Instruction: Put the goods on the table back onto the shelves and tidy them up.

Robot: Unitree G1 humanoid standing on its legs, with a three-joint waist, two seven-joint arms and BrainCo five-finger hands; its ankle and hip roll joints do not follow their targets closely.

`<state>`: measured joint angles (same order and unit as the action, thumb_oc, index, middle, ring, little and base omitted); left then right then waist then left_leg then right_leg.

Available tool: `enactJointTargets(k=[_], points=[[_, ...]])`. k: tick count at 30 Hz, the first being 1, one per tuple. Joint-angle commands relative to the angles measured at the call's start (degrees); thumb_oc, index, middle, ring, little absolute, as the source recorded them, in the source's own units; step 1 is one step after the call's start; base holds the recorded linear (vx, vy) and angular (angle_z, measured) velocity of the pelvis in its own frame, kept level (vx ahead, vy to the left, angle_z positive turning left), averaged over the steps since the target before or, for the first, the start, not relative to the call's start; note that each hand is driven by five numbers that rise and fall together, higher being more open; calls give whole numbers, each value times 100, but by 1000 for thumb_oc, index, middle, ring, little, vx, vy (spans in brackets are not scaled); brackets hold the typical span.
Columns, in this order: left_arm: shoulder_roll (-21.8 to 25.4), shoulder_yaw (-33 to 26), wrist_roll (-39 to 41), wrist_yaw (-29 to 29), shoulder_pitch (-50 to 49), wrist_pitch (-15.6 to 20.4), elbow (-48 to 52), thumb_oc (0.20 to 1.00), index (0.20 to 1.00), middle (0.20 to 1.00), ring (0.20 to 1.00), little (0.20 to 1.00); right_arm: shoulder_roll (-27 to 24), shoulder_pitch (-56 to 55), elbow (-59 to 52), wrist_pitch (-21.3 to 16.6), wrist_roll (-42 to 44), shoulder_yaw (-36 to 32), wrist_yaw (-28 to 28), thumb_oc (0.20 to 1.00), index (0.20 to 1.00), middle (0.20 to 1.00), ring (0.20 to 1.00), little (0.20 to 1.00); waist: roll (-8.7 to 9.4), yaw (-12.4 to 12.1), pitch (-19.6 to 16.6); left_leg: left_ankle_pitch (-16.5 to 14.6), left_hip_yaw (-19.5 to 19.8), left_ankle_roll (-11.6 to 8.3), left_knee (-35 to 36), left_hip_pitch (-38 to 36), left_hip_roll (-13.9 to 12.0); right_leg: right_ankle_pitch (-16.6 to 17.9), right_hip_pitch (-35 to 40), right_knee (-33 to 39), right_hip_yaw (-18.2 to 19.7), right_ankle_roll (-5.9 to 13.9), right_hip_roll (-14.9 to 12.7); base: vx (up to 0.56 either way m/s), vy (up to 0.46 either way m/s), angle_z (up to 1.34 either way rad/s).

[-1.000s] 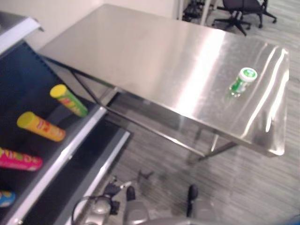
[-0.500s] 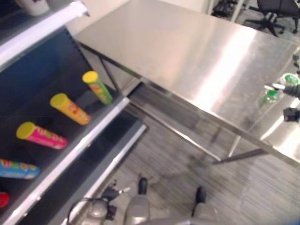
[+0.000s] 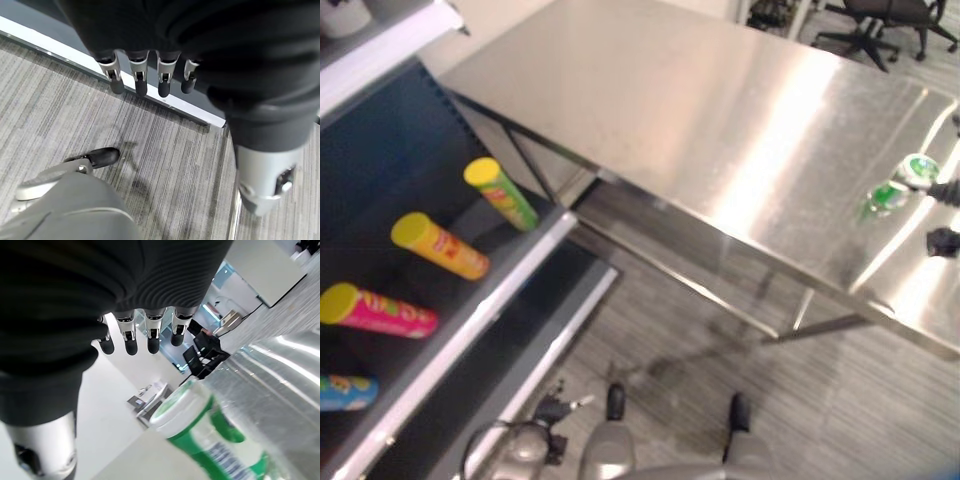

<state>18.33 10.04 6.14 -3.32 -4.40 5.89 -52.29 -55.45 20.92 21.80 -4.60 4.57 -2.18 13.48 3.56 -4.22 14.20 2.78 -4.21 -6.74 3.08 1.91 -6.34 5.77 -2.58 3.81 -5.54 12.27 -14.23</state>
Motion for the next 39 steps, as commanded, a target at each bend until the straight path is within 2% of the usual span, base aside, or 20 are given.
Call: enactJointTargets(k=[1, 8, 20, 29, 39], points=[[93, 0, 89, -61, 135, 147, -73, 1000, 1000, 1000, 1000, 1000, -429, 639, 247, -77, 92, 139, 66, 1000, 1000, 1000, 1000, 1000, -30, -144, -25, -613, 118, 6, -329, 103, 134, -818, 124, -672, -381, 272, 120, 0, 0, 0], [95, 48, 75, -58, 99, 122, -84, 1000, 1000, 1000, 1000, 1000, -282, 632, 930, 59, 231, 167, 59, 1000, 1000, 1000, 1000, 1000, -70, -166, 46, -629, 190, 4, -375, 143, 129, -821, 116, -671, -420, 273, 108, 9, -2, -1], [73, -34, 196, -87, 20, 92, -195, 1000, 1000, 1000, 1000, 1000, -24, 832, 1216, 7, 684, 154, 70, 1000, 1000, 1000, 1000, 1000, -111, -299, 30, -672, 299, 4, -430, 194, 150, -836, 159, -648, -540, 273, 58, 12, -6, 2], [56, -25, 225, -89, -29, 90, -156, 1000, 1000, 1000, 1000, 1000, -73, 830, 1092, -29, 628, 10, 208, 1000, 1000, 1000, 1000, 1000, -100, -353, 23, -675, 370, -4, -402, 171, 154, -857, 221, -678, -624, 273, 36, 2, -2, 2], [103, -3, 231, -83, 10, 91, -191, 1000, 1000, 1000, 1000, 1000, -175, 1117, 1297, -11, 641, 283, 106, 1000, 1000, 1000, 1000, 1000, -50, -410, 26, -670, 405, -7, -383, 177, 134, -851, 220, -682, -690, 273, 28, -4, -5, 7]])
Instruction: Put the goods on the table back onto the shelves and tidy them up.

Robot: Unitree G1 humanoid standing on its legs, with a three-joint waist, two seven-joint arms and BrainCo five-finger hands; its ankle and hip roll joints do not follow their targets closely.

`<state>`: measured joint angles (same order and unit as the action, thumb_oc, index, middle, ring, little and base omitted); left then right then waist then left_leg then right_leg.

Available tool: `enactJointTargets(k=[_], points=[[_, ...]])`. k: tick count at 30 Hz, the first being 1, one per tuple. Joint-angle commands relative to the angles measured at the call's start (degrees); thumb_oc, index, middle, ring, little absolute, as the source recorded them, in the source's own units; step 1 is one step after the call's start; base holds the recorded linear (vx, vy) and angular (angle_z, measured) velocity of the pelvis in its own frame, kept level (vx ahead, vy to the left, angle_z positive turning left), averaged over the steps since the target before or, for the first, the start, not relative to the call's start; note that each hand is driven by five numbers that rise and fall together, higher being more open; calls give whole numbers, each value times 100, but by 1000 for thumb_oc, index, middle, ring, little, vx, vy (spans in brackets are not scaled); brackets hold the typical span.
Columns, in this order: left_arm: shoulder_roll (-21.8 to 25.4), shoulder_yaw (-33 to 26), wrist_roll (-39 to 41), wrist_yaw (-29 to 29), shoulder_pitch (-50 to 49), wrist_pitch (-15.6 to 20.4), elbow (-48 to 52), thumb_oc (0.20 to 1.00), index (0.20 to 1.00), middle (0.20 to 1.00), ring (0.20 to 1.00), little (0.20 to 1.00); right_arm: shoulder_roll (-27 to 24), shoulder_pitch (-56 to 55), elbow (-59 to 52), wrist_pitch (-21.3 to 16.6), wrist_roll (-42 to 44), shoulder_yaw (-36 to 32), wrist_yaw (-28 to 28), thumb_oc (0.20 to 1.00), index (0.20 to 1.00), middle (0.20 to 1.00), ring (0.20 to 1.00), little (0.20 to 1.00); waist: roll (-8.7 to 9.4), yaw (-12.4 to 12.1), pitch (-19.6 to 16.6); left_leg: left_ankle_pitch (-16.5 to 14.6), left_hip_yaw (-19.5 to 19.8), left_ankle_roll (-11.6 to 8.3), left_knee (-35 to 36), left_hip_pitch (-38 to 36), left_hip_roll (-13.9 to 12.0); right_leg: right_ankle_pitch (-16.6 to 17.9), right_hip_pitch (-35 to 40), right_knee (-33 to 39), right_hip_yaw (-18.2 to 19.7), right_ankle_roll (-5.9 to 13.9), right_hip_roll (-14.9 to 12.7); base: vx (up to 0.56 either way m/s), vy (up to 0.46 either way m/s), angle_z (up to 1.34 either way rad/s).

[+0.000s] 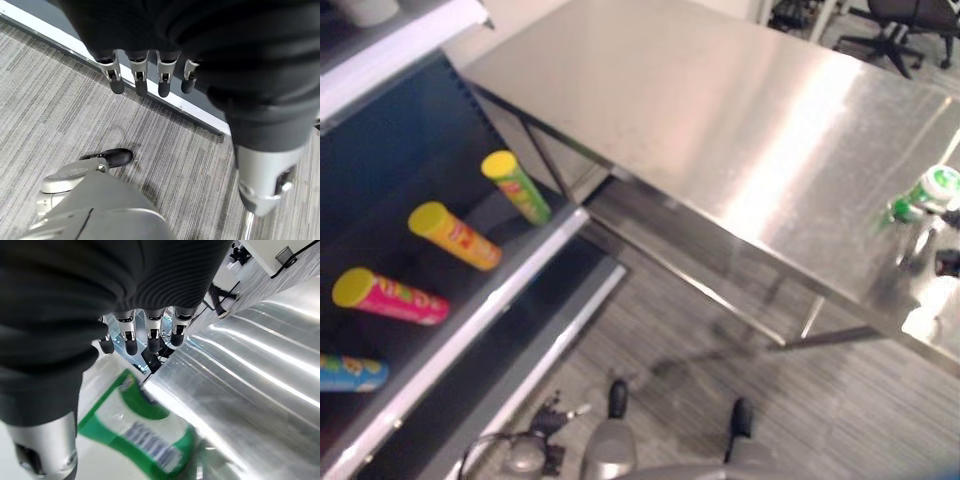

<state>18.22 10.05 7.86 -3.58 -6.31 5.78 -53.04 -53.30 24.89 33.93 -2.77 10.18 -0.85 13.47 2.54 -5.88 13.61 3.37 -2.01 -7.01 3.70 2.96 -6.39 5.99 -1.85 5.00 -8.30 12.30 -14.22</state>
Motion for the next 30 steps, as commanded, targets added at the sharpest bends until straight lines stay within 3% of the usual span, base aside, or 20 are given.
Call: enactJointTargets(k=[1, 5, 6, 7, 14, 20, 30], points=[[132, -3, 89, -63, 210, 106, -108, 1000, 1000, 1000, 1000, 1000, -438, 876, 214, -166, 53, 308, 59, 1000, 1000, 1000, 1000, 1000, 61, -264, 86, -722, 193, 16, -427, 73, 138, -866, 146, -802, -433, 270, 24, -12, 2, 4], [150, 26, 118, -75, 226, 112, -120, 1000, 1000, 1000, 1000, 1000, -480, 1146, 441, -132, 53, 571, -13, 1000, 1000, 1000, 1000, 1000, 78, -303, 105, -715, 208, 14, -432, 86, 146, -864, 156, -798, -455, 270, 15, -3, 1, 1], [158, 36, 127, -76, 236, 115, -129, 1000, 1000, 1000, 1000, 1000, -494, 1207, 505, -118, 68, 636, -39, 740, 740, 740, 740, 740, 85, -308, 107, -710, 210, 12, -429, 92, 148, -855, 149, -801, -458, 270, 12, 0, 0, 0], [170, 26, 124, -77, 234, 120, -130, 1000, 1000, 1000, 1000, 1000, -503, 1239, 605, -97, 62, 716, -106, 200, 200, 200, 200, 200, 90, -314, 107, -704, 212, 9, -423, 98, 147, -853, 144, -801, -467, 270, 10, 0, 0, 0], [232, -18, 87, -73, 278, 131, -177, 1000, 1000, 1000, 1000, 1000, -764, 1294, 784, 14, -72, 1101, -509, 200, 200, 200, 200, 200, 159, -274, 132, -680, 207, -12, -395, 102, 140, -842, 134, -821, -489, 270, 9, 0, 0, 0], [225, -53, 73, -57, 256, 132, -182, 1000, 1000, 1000, 1000, 1000, -871, 1086, 627, 7, -105, 1012, -571, 200, 200, 200, 200, 200, 174, -230, 133, -683, 185, -18, -390, 82, 126, -835, 132, -821, -476, 270, 16, -2, -1, 1], [253, -270, 81, -95, 280, 139, -77, 1000, 1000, 1000, 1000, 1000, -894, 735, -1229, -381, -64, 386, -289, 200, 200, 200, 200, 200, 183, -189, 76, -699, 173, -25, -371, 28, 116, -821, 157, -778, -435, 270, 18, -4, -1, 0]])
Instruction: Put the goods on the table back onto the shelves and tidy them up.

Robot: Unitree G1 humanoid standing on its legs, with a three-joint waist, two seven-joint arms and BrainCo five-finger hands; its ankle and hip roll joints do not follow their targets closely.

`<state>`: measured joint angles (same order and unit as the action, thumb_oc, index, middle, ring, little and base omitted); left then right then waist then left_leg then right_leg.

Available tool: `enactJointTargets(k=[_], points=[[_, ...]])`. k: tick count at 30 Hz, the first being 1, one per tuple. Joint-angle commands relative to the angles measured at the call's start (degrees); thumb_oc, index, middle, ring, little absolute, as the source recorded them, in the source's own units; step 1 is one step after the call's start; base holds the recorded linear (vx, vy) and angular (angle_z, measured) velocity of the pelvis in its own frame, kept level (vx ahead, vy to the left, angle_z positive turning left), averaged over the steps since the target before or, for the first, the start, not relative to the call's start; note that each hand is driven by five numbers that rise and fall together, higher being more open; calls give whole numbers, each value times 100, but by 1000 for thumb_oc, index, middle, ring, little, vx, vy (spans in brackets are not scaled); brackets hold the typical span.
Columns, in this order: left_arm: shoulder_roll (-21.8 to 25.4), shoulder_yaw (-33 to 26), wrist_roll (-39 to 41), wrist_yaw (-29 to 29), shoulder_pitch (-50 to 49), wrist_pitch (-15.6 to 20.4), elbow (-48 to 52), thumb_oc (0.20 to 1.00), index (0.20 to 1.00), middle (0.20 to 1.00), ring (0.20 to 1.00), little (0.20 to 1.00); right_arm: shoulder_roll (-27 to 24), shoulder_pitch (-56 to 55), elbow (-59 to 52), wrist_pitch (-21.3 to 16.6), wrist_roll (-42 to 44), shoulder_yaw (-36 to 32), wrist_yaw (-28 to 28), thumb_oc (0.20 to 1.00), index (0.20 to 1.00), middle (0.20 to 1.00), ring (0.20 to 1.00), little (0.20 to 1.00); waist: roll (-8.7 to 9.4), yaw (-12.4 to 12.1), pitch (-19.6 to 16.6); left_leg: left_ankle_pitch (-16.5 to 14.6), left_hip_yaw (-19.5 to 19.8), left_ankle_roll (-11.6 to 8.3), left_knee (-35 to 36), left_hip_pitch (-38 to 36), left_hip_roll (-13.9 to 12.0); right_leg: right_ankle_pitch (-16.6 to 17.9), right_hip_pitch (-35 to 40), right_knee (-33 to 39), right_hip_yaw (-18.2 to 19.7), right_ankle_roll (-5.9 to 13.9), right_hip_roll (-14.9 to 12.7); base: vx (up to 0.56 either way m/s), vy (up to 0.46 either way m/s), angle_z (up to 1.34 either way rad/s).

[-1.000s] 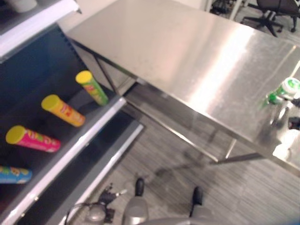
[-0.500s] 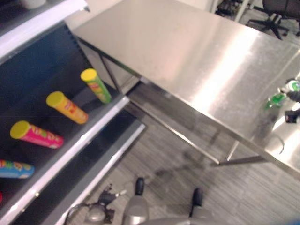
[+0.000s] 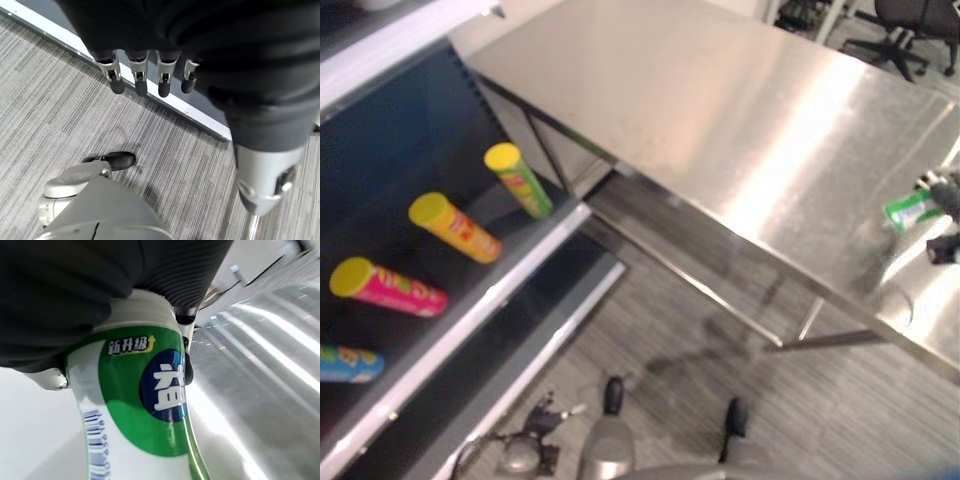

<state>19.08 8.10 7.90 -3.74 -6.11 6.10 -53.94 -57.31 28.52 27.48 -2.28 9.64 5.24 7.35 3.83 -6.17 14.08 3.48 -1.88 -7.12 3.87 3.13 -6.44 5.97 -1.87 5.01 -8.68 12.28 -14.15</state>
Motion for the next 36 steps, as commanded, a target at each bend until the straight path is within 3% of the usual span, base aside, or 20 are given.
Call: enactJointTargets(k=[1, 4, 5, 8, 10, 11, 16, 18, 21, 23, 27, 31, 36], points=[[179, -120, 88, -98, 259, 116, 45, 1000, 1000, 1000, 1000, 1000, -526, 472, -865, -532, -44, -222, 370, 200, 200, 200, 200, 200, 55, -185, 32, -714, 163, -19, -399, 16, 117, -806, 154, -778, -396, 272, 8, -39, -16, 0], [185, -143, 78, -98, 250, 113, 71, 1000, 1000, 1000, 1000, 1000, -533, 474, -1054, -573, -75, -267, 410, 200, 200, 200, 200, 200, 51, -192, 26, -722, 175, -16, -413, 20, 117, -806, 151, -784, -399, 272, 8, -21, -17, 0], [234, -196, 70, -98, 259, 120, 92, 1000, 1000, 1000, 1000, 1000, -596, 568, -1617, -742, -65, -355, 456, 200, 200, 200, 200, 200, 61, -218, 24, -713, 245, 1, -456, 51, 118, -886, 146, -877, -349, 272, 15, -64, -99, 6], [287, -318, 30, -44, 318, 134, 163, 1000, 1000, 1000, 1000, 1000, -662, 94, -2378, -881, -152, -988, 470, 200, 200, 200, 200, 200, 99, -186, 48, -624, 803, 29, -554, 201, 194, -1499, 32, -1393, 1036, 109, 723, -81, -139, 49], [317, -324, 43, 37, 311, 160, 205, 1000, 1000, 1000, 1000, 1000, -762, 26, -2607, -953, -179, -1183, 437, 200, 200, 200, 200, 200, 89, -268, 35, -550, 1211, -28, -699, 337, 279, -1831, 150, -1551, 1457, -95, 1039, -117, -197, 118], [298, -332, 114, 75, 305, 154, 203, 1000, 1000, 1000, 1000, 1000, -829, -87, -2798, -1010, -135, -1382, 418, 200, 200, 200, 200, 200, 90, -369, 33, -496, 1593, -122, -748, 379, 364, -2065, 339, -1686, 1336, -241, 1163, -93, -192, 112], [228, -360, 214, 122, 119, 83, 114, 1000, 1000, 1000, 1000, 1000, -1199, 84, -2634, -1039, -23, -1439, 491, 200, 200, 200, 200, 200, 159, -524, -15, -183, 2147, -317, -712, 576, 503, -2372, 774, -1601, 759, -492, 1472, -161, -184, 139], [192, -416, 215, 107, 98, 38, 21, 1000, 1000, 1000, 1000, 1000, -1283, 71, -2583, -978, -18, -1472, 522, 200, 200, 200, 200, 200, 204, -463, 2, -194, 1820, -299, -714, 680, 468, -2337, 815, -1582, 543, -524, 1471, -221, -56, 80], [153, -558, 208, 83, -34, -6, -58, 1000, 1000, 1000, 1000, 1000, -1386, 78, -2588, -955, -23, -1485, 600, 200, 200, 200, 200, 200, 288, -418, 9, -293, 717, -215, -927, 724, 115, -2151, 791, -1472, 128, -521, 1319, -205, 24, 112], [152, -592, 194, 70, -45, -10, -104, 1000, 1000, 1000, 1000, 1000, -1436, 48, -2601, -955, -48, -1535, 616, 200, 200, 200, 200, 200, 293, -387, -17, -260, 551, -213, -931, 680, -29, -2055, 736, -1423, -16, -508, 1269, -137, 43, 80], [174, -644, 72, 23, -16, 4, -222, 1000, 1000, 1000, 1000, 1000, -1779, -48, -2668, -1008, 2, -1843, 636, 200, 200, 200, 200, 200, 307, -141, -176, -132, -88, -276, -740, 191, -753, -1932, 591, -1346, -608, -457, 1001, -133, 105, 71], [315, -570, -24, 12, 58, 11, -214, 1000, 1000, 1000, 1000, 1000, -2126, 243, -2556, -1065, 184, -1753, 637, 200, 200, 200, 200, 200, 230, 122, -410, 39, -868, -463, -489, -208, -1257, -1781, 544, -1184, -1168, -332, 757, -86, 224, 64], [392, -485, -112, 45, 69, 13, -147, 1000, 1000, 1000, 1000, 1000, -2328, 828, -2406, -1049, 262, -1286, 573, 200, 200, 200, 200, 200, 123, 197, -548, -12, -1097, -570, -290, -294, -1154, -1537, 624, -966, -1291, -193, 638, 11, 236, 58]])
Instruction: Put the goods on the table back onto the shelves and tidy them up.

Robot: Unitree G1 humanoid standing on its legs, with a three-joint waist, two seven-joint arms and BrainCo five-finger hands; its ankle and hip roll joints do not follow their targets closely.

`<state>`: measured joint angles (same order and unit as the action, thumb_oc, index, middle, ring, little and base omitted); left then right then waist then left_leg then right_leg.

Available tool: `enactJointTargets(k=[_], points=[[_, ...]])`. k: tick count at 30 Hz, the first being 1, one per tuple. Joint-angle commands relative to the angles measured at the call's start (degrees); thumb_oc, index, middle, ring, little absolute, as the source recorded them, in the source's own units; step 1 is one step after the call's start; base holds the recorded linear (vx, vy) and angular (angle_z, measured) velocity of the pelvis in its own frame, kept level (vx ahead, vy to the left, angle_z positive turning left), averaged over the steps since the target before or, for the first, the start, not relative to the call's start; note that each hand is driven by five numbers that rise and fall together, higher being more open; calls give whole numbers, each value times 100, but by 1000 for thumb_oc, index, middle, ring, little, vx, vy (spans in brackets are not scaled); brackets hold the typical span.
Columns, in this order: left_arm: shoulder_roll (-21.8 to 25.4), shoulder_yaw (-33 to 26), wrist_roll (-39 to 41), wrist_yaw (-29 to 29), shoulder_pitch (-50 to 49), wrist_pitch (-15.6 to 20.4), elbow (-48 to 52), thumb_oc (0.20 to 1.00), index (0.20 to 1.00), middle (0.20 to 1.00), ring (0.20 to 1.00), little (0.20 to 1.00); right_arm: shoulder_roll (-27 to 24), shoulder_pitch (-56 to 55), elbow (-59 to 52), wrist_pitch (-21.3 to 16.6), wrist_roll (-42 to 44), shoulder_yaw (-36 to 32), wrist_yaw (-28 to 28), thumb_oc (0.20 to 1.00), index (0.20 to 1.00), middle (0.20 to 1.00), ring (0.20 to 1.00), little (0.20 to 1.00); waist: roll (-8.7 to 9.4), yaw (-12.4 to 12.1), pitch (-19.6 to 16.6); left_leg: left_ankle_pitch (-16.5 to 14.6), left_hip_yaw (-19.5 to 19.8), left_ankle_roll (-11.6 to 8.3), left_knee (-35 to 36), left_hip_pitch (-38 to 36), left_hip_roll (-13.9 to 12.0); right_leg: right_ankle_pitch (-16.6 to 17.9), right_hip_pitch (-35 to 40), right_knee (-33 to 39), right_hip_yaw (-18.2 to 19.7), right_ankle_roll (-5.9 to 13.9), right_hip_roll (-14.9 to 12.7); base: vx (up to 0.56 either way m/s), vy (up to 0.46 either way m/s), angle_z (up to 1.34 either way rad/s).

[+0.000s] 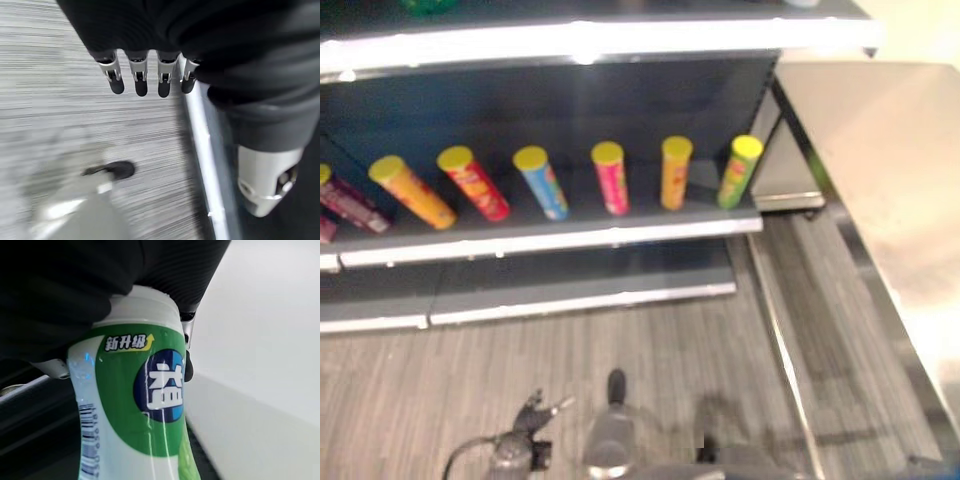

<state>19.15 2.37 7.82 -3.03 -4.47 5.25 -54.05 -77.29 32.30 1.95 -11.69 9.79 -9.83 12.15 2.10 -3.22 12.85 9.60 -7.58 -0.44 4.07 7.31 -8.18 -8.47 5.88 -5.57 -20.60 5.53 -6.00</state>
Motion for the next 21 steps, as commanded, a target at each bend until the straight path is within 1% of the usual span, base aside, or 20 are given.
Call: enactJointTargets(k=[1, 2, 3, 4, 6, 7, 8, 10, 11, 13, 14, 15, 16, 17, 18, 19, 20, 21], points=[[406, 111, -110, -48, -80, 112, -136, 1000, 1000, 1000, 1000, 1000, -325, 625, 124, -140, 285, 373, 85, 200, 200, 200, 200, 200, 292, -119, -426, -695, -493, -1230, -337, -705, -921, -36, -152, 118, -108, 526, -231, 25, 324, 25], [423, 123, -119, -72, -32, 114, -131, 1000, 1000, 1000, 1000, 1000, -311, 809, 101, -145, 302, 485, 94, 200, 200, 200, 200, 200, 309, -158, -435, -790, -475, -1226, -441, -634, -803, 91, -123, 215, -145, 608, -391, 14, 260, 11], [415, 117, -119, -73, -31, 114, -132, 1000, 1000, 1000, 1000, 1000, -313, 857, 112, -145, 303, 530, 95, 200, 200, 200, 200, 200, 310, -144, -436, -801, -470, -1219, -461, -619, -793, 100, -120, 227, -150, 616, -401, 11, 294, 12], [428, 111, -113, -97, -31, 139, -135, 1000, 1000, 1000, 1000, 1000, -316, 1033, 136, -158, 306, 669, 89, 200, 200, 200, 200, 200, 333, -162, -442, -939, -443, -1172, -545, -566, -688, 209, -112, 283, -160, 690, -529, 13, 197, 8], [430, 104, -123, -112, -14, 135, -137, 1000, 1000, 1000, 1000, 1000, -274, 1197, 98, -153, 305, 791, 90, 200, 200, 200, 200, 200, 353, -171, -468, -1076, -426, -1119, -621, -516, -544, 369, -131, 335, -129, 787, -698, 11, 276, 13], [427, 98, -115, -137, 16, 140, -153, 1000, 1000, 1000, 1000, 1000, -252, 1322, 87, -158, 303, 906, 100, 200, 200, 200, 200, 200, 374, -177, -483, -1155, -425, -1065, -700, -456, -438, 462, -161, 346, -122, 860, -823, 8, 355, 9], [426, 75, -105, -157, 47, 155, -145, 1000, 1000, 1000, 1000, 1000, -206, 1449, 73, -155, 305, 1005, 90, 200, 200, 200, 200, 200, 389, -207, -510, -1277, -413, -983, -761, -401, -281, 584, -181, 325, -117, 936, -1006, 15, 325, 11], [442, 93, -118, -159, 65, 154, -147, 1000, 1000, 1000, 1000, 1000, -199, 1584, 117, -149, 317, 1165, 62, 200, 200, 200, 200, 200, 401, -238, -510, -1383, -374, -916, -830, -381, -138, 681, -183, 218, -98, 947, -1162, 30, 240, 13], [464, 96, -121, -171, 93, 146, -149, 1000, 1000, 1000, 1000, 1000, -198, 1744, 161, -136, 324, 1347, 37, 200, 200, 200, 200, 200, 421, -240, -514, -1394, -360, -866, -836, -365, -53, 798, -229, 157, -58, 947, -1249, 42, 168, 8], [508, 92, -98, -193, 140, 150, -169, 1000, 1000, 1000, 1000, 1000, -176, 2029, 251, -116, 346, 1715, -44, 200, 200, 200, 200, 200, 434, -275, -501, -1425, -322, -830, -824, -376, 21, 935, -258, 22, 1, 947, -1324, 53, 92, 5], [559, 105, -83, -214, 205, 157, -192, 1000, 1000, 1000, 1000, 1000, -189, 2198, 331, -103, 358, 1936, -72, 200, 200, 200, 200, 200, 454, -282, -493, -1418, -264, -812, -797, -361, 53, 1029, -298, -37, 187, 947, -1298, 77, 32, 6], [596, 141, -58, -205, 258, 164, -191, 1000, 1000, 1000, 1000, 1000, -247, 2337, 380, -65, 398, 2165, -177, 200, 200, 200, 200, 200, 463, -247, -489, -1396, -154, -787, -749, -359, 100, 1009, -388, -123, 558, 947, -1155, 56, 8, 8], [587, 136, -57, -204, 261, 164, -192, 1000, 1000, 1000, 1000, 1000, -249, 2389, 394, -67, 402, 2213, -177, 200, 200, 200, 200, 200, 458, -242, -501, -1379, -158, -782, -742, -340, 105, 1022, -412, -121, 564, 947, -1158, 87, 35, 29], [627, 174, -47, -188, 293, 173, -205, 1000, 1000, 1000, 1000, 1000, -302, 2596, 536, -10, 443, 2471, -261, 200, 200, 200, 200, 200, 455, -229, -505, -1364, -55, -774, -663, -382, 137, 871, -474, -115, 970, 947, -951, 50, 25, 42], [619, 169, -47, -188, 292, 173, -205, 1000, 1000, 1000, 1000, 1000, -302, 2638, 546, -11, 445, 2512, -260, 200, 200, 200, 200, 200, 448, -224, -509, -1362, -57, -773, -661, -379, 137, 872, -480, -115, 972, 947, -950, 170, 56, 60], [710, 284, -6, -135, 343, 187, -238, 1000, 1000, 1000, 1000, 1000, -363, 2956, 772, 19, 590, 2932, -412, 200, 200, 200, 200, 200, 465, -213, -480, -1351, 188, -744, -603, -445, 193, 549, -651, -73, 1620, 947, -571, 159, 34, 45], [725, 341, 8, -102, 374, 201, -244, 1000, 1000, 1000, 1000, 1000, -410, 3324, 975, 21, 673, 3372, -463, 200, 200, 200, 200, 200, 449, -176, -431, -1365, 309, -739, -583, -499, 223, 445, -786, -56, 1865, 918, -391, 212, 2, 46], [695, 434, -140, -116, 439, 94, -326, 1000, 1000, 1000, 1000, 1000, -559, 3282, 1292, -28, 769, 3497, -392, 200, 200, 200, 200, 200, 418, -76, -360, -1417, 461, -702, -591, -545, 244, 283, -865, -1, 2064, 823, -152, 116, -32, 58]])
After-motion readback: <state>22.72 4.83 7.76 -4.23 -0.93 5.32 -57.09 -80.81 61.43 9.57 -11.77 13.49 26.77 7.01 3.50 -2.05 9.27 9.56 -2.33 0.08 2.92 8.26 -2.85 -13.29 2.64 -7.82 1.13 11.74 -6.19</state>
